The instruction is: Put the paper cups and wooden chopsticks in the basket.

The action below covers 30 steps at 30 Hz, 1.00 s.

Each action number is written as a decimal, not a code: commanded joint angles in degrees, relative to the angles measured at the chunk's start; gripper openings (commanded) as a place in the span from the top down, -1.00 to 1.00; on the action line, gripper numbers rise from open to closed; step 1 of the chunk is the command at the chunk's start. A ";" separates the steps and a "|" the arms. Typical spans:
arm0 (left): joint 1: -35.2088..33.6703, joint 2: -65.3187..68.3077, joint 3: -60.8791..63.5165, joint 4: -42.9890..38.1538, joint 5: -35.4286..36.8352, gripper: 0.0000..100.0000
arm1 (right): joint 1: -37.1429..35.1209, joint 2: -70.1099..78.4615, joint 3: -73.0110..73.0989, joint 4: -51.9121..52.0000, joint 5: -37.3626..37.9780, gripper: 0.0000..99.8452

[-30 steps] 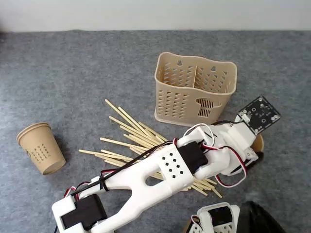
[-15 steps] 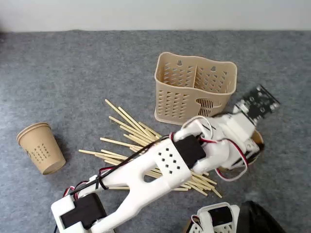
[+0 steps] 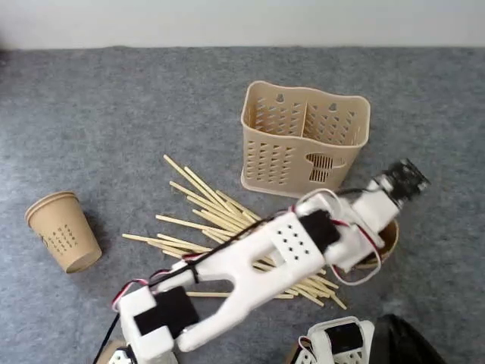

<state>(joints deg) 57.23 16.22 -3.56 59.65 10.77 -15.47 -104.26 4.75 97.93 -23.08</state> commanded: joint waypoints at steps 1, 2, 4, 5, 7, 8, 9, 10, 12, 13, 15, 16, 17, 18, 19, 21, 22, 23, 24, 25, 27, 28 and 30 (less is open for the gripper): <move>2.55 1.41 -6.37 5.71 -2.37 0.83 | -0.40 0.22 -0.44 -0.75 -0.62 0.98; 3.08 2.20 -7.43 7.30 -3.16 0.83 | -0.40 0.22 -0.44 -0.75 -0.62 0.98; 4.22 3.87 -9.36 9.93 -4.66 0.83 | -0.40 0.22 -0.44 -0.75 -0.62 0.98; 4.75 4.75 -10.15 11.08 -5.63 0.83 | -0.40 0.22 -0.44 -0.75 -0.62 0.98; 5.71 6.59 -11.56 13.01 -6.95 0.83 | -0.40 0.22 -0.44 -0.75 -0.62 0.98; 6.07 7.56 -12.44 13.71 -7.03 0.83 | -0.40 0.22 -0.44 -0.75 -0.62 0.98; 6.15 8.44 -13.32 14.42 -7.03 0.83 | -0.40 0.22 -0.44 -0.75 -0.62 0.98; 6.24 9.32 -14.46 15.12 -7.03 0.83 | -0.40 0.22 -0.44 -0.75 -0.62 0.98; 6.24 10.99 -17.10 16.79 -7.03 0.83 | -0.40 0.22 -0.44 -0.75 -0.62 0.98; 6.24 11.69 -18.51 17.67 -7.03 0.83 | -0.40 0.22 -0.44 -0.75 -0.62 0.98; 6.33 13.10 -21.49 19.34 -7.12 0.83 | -0.40 0.22 -0.44 -0.75 -0.62 0.98; 6.33 13.80 -22.99 20.22 -7.12 0.83 | -0.40 0.22 -0.44 -0.75 -0.62 0.98; 6.42 14.59 -24.48 21.10 -7.12 0.83 | -0.40 0.22 -0.44 -0.75 -0.62 0.98; 6.42 15.30 -26.07 22.07 -7.12 0.83 | -0.40 0.22 -0.44 -0.75 -0.62 0.98; 6.42 16.00 -27.47 22.95 -7.12 0.83 | -0.40 0.22 -0.44 -0.75 -0.62 0.98; 6.42 17.49 -30.20 24.79 -7.12 0.83 | -0.40 0.22 -0.44 -0.75 -0.62 0.98; 6.33 18.29 -31.69 25.41 -7.12 0.83 | -0.40 0.22 -0.44 -0.75 -0.62 0.98; 6.07 18.90 -33.10 25.85 -7.12 0.83 | -0.40 0.22 -0.44 -0.75 -0.62 0.98; 5.63 19.52 -34.59 26.20 -7.12 0.83 | -0.40 0.22 -0.44 -0.75 -0.62 0.98; 4.75 19.96 -36.00 26.20 -6.86 0.83 | -0.40 0.22 -0.44 -0.75 -0.62 0.98; 2.99 20.75 -38.90 26.11 -6.77 0.83 | -0.40 0.22 -0.44 -0.75 -0.62 0.98; 2.02 21.10 -40.48 26.11 -6.77 0.83 | -0.40 0.22 -0.44 -0.75 -0.62 0.98; 0.79 21.54 -43.56 26.20 -6.24 0.83 | -0.40 0.22 -0.44 -0.75 -0.62 0.98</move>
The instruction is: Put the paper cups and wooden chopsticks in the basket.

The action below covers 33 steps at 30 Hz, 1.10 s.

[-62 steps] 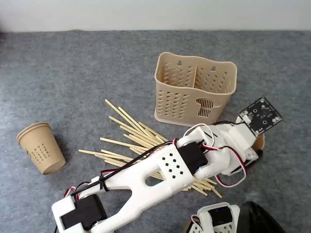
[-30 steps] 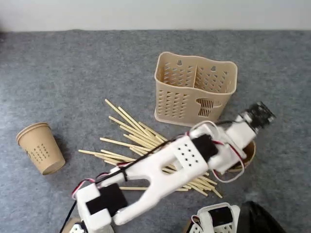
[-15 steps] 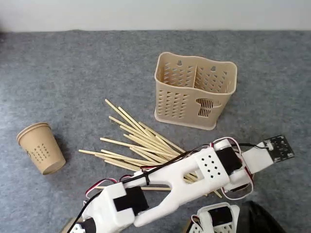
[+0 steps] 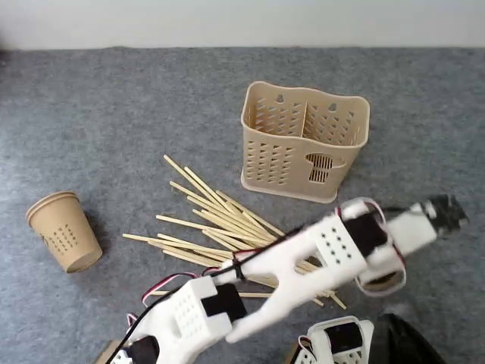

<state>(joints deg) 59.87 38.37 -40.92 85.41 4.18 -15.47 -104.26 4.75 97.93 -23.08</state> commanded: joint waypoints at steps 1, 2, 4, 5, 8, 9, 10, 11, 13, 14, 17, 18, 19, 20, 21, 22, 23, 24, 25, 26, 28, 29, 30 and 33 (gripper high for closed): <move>-2.11 -0.62 -7.52 0.62 1.23 0.83 | -0.40 0.22 -0.44 -0.75 -0.62 0.98; -2.11 -0.79 -8.92 1.49 1.58 0.82 | -0.40 0.22 -0.44 -0.75 -0.62 0.98; -2.02 -0.88 -12.97 3.87 1.85 0.75 | -0.40 0.22 -0.44 -0.75 -0.62 0.98; -2.02 -0.79 -15.16 5.27 1.85 0.71 | -0.40 0.22 -0.44 -0.75 -0.62 0.98; -2.55 -0.62 -21.85 9.23 1.85 0.63 | -0.40 0.22 -0.44 -0.75 -0.62 0.98; -3.16 -0.70 -23.87 10.55 1.85 0.62 | -0.40 0.22 -0.44 -0.75 -0.62 0.98; -3.78 -0.79 -25.98 11.69 1.85 0.62 | -0.40 0.22 -0.44 -0.75 -0.62 0.98; -4.66 -0.79 -28.18 12.84 1.85 0.62 | -0.40 0.22 -0.44 -0.75 -0.62 0.98; -6.68 -0.79 -32.48 14.59 1.85 0.62 | -0.40 0.22 -0.44 -0.75 -0.62 0.98; -7.74 -0.79 -34.15 15.03 1.85 0.62 | -0.40 0.22 -0.44 -0.75 -0.62 0.98; -10.55 -0.88 -37.23 15.12 1.85 0.62 | -0.40 0.22 -0.44 -0.75 -0.62 0.98; -11.25 -0.88 -37.93 15.12 1.85 0.62 | -0.40 0.22 -0.44 -0.66 -0.62 0.98; -11.78 -0.88 -38.55 15.21 1.85 0.62 | -0.40 0.22 -0.44 -0.66 -0.62 0.98; -12.40 -0.97 -38.90 15.21 1.85 0.62 | -0.40 0.22 -0.44 -0.40 -0.62 0.98; -13.01 -1.05 -39.34 15.21 1.85 0.62 | -0.40 0.22 -0.44 0.22 -0.62 0.98; -13.89 -1.49 -39.43 15.21 1.85 0.62 | -0.40 0.22 -0.44 0.75 -0.62 0.98; -14.86 -2.55 -39.16 15.21 1.85 0.62 | -0.40 0.22 -0.44 1.63 -0.62 0.98; -15.91 -3.69 -38.46 15.21 1.85 0.62 | -0.40 0.22 -0.44 2.68 -0.53 0.98; -17.14 -5.45 -37.49 15.21 1.85 0.62 | -0.48 0.22 -0.44 3.91 -0.44 0.98; -18.46 -7.65 -36.44 15.30 1.85 0.62 | -0.48 0.22 -0.35 4.62 -0.35 0.98; -21.36 -13.27 -33.36 15.30 1.85 0.62 | -0.57 0.13 -0.18 4.88 -0.26 0.98; -22.95 -16.70 -31.34 15.30 1.85 0.62 | -0.57 0.13 -0.18 4.88 -0.26 0.98; -24.62 -20.22 -28.97 15.30 1.85 0.62 | -0.57 0.13 -0.09 4.88 -0.26 0.98; -30.59 -31.82 -20.44 15.21 1.85 0.62 | -0.48 0.22 0.70 4.88 -0.35 0.98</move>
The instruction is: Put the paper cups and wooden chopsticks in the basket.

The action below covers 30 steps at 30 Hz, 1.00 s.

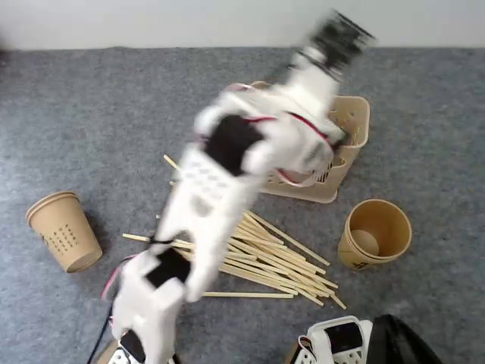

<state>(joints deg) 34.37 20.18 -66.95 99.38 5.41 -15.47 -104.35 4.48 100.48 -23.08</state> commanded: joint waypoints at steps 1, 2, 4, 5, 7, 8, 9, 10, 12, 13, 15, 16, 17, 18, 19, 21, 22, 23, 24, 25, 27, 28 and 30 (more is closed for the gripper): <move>-7.65 -17.32 8.57 1.23 0.53 0.62 | -0.48 0.31 2.02 2.33 -0.35 0.98; -10.55 -20.84 11.65 1.14 0.35 0.62 | -0.48 0.31 3.34 2.33 -0.44 0.98; -17.23 -27.34 17.71 1.14 0.26 0.62 | -0.48 0.31 6.51 2.33 -0.44 0.98; -20.57 -29.98 20.88 0.97 0.09 0.62 | -0.48 0.31 7.91 2.33 -0.44 0.98; -27.60 -34.11 27.03 0.79 -0.53 0.62 | -0.48 0.31 10.20 2.33 -0.35 0.98; -31.03 -35.34 29.76 0.26 -1.85 0.62 | -0.48 0.31 10.99 2.33 -0.35 0.98; -34.11 -36.13 32.57 -0.53 -3.43 0.62 | -0.48 0.31 11.69 2.24 -0.35 0.98; -37.27 -36.57 35.03 -1.58 -4.75 0.62 | -0.48 0.31 12.40 2.24 -0.35 0.98; -43.16 -36.66 39.60 -3.96 -6.68 0.62 | -0.40 0.31 13.63 2.24 -0.53 0.98; -45.63 -36.66 41.89 -5.45 -7.91 0.62 | -0.40 0.31 14.24 2.15 -0.53 0.98; -49.76 -36.66 46.55 -9.05 -10.99 0.62 | -0.40 0.31 15.65 2.15 -0.53 0.98; -51.78 -36.66 48.75 -11.08 -12.13 0.62 | -0.40 0.31 16.35 2.15 -0.53 0.98; -53.54 -36.57 50.86 -13.63 -12.92 0.62 | -0.31 0.31 17.23 2.15 -0.53 0.98; -55.30 -36.57 53.14 -16.44 -13.45 0.62 | -0.31 0.31 18.11 2.15 -0.53 0.98; -56.70 -36.57 55.60 -19.78 -13.63 0.62 | -0.31 0.31 18.99 2.15 -0.53 0.98; -58.81 -36.57 60.88 -27.25 -13.89 0.62 | -0.40 0.31 20.40 2.15 -0.62 0.98; -59.52 -36.57 63.52 -31.38 -13.89 0.62 | -0.40 0.31 20.92 2.15 -0.62 0.98; -59.87 -36.57 66.33 -35.25 -13.89 0.62 | -0.40 0.31 21.27 2.15 -0.62 0.98; -60.13 -36.57 69.05 -39.56 -13.89 0.62 | -0.40 0.31 21.54 2.15 -0.62 0.98; -60.40 -36.57 71.78 -43.52 -13.98 0.62 | -0.40 0.31 21.54 2.15 -0.62 0.98; -60.48 -36.57 77.32 -51.08 -13.98 0.62 | -0.40 0.31 21.54 2.15 -0.62 0.98; -60.84 -36.57 79.60 -53.98 -13.98 0.62 | -0.40 0.31 21.54 2.15 -0.62 0.98; -61.01 -36.57 83.74 -58.11 -14.07 0.62 | -0.40 0.31 21.54 2.15 -0.62 0.98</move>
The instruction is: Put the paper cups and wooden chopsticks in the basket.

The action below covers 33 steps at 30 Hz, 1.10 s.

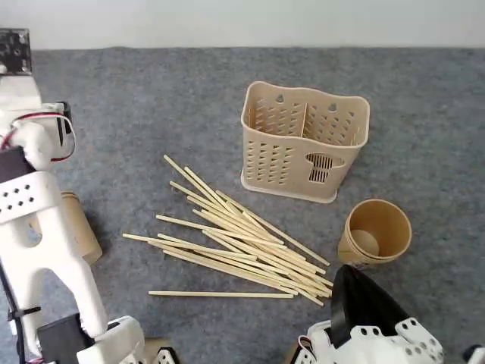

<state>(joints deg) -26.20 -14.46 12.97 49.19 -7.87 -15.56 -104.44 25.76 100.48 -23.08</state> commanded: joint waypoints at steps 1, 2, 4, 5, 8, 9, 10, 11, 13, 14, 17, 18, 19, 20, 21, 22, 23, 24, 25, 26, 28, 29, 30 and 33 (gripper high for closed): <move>-0.62 -1.76 5.32 -9.14 -1.41 0.62 | -0.31 0.40 0.35 2.15 -0.53 0.98; -1.32 -1.23 6.29 -9.58 -2.55 0.62 | -0.31 0.40 0.35 2.24 -0.53 0.98; -2.29 0.97 6.37 -9.58 -4.66 0.62 | -0.31 0.40 0.35 2.24 -0.44 0.98; -3.08 2.55 5.93 -9.49 -5.36 0.62 | -0.31 0.40 0.35 2.24 -0.44 0.98; -6.59 8.62 2.95 -9.32 -6.07 0.62 | -0.31 0.40 1.76 2.24 -0.53 0.98; -7.91 10.90 1.45 -8.97 -6.24 0.62 | -0.31 0.40 2.55 2.24 -0.53 0.98; -8.97 13.19 -0.13 -7.74 -6.95 0.62 | -0.31 0.40 3.25 2.24 -0.53 0.98; -9.76 15.38 -1.89 -5.98 -8.09 0.62 | -0.31 0.40 3.96 2.24 -0.53 0.98; -11.16 19.52 -5.49 -1.32 -11.08 0.62 | -0.31 0.40 4.57 2.24 -0.53 0.98; -11.96 21.45 -7.34 1.14 -12.66 0.62 | -0.31 0.40 4.57 2.24 -0.53 0.98; -14.15 26.55 -12.09 5.63 -15.12 0.62 | -0.31 0.40 4.57 2.24 -0.53 0.98; -14.51 28.13 -13.32 6.59 -15.47 0.62 | -0.31 0.40 4.57 2.24 -0.53 0.98; -14.68 29.54 -14.11 7.38 -16.09 0.62 | -0.31 0.40 4.57 2.24 -0.53 0.98; -14.68 30.68 -14.46 8.35 -17.05 0.62 | -0.31 0.40 4.57 2.24 -0.62 0.98; -14.68 31.56 -14.55 9.49 -18.55 0.62 | -0.31 0.40 4.57 2.24 -0.62 0.98; -14.51 32.26 -14.64 10.81 -20.04 0.62 | -0.31 0.40 4.57 2.24 -0.62 0.98; -14.51 32.35 -14.64 12.40 -21.45 0.62 | -0.31 0.40 4.57 2.24 -0.62 0.98; -14.51 32.44 -14.64 14.07 -22.59 0.62 | -0.31 0.40 4.57 2.24 -0.62 0.98; -14.51 32.35 -14.64 15.82 -23.38 0.62 | -0.31 0.40 4.57 2.24 -0.62 0.98; -14.59 32.26 -14.64 17.58 -24.00 0.62 | -0.31 0.40 4.57 2.24 -0.62 0.98; -14.77 32.18 -15.43 21.27 -25.49 0.62 | -0.31 0.40 4.57 2.24 -0.62 0.98; -14.86 32.26 -16.04 23.30 -26.37 0.62 | -0.31 0.40 4.57 2.24 -0.62 0.98; -14.95 32.26 -16.48 25.41 -27.34 0.62 | -0.31 0.40 4.57 2.24 -0.62 0.98; -14.95 32.26 -18.86 32.70 -29.98 0.62 | -0.31 0.40 4.57 2.24 -0.62 0.98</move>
<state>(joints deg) -40.97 18.68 -1.45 75.74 -35.30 -15.56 -104.35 30.07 100.57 -23.08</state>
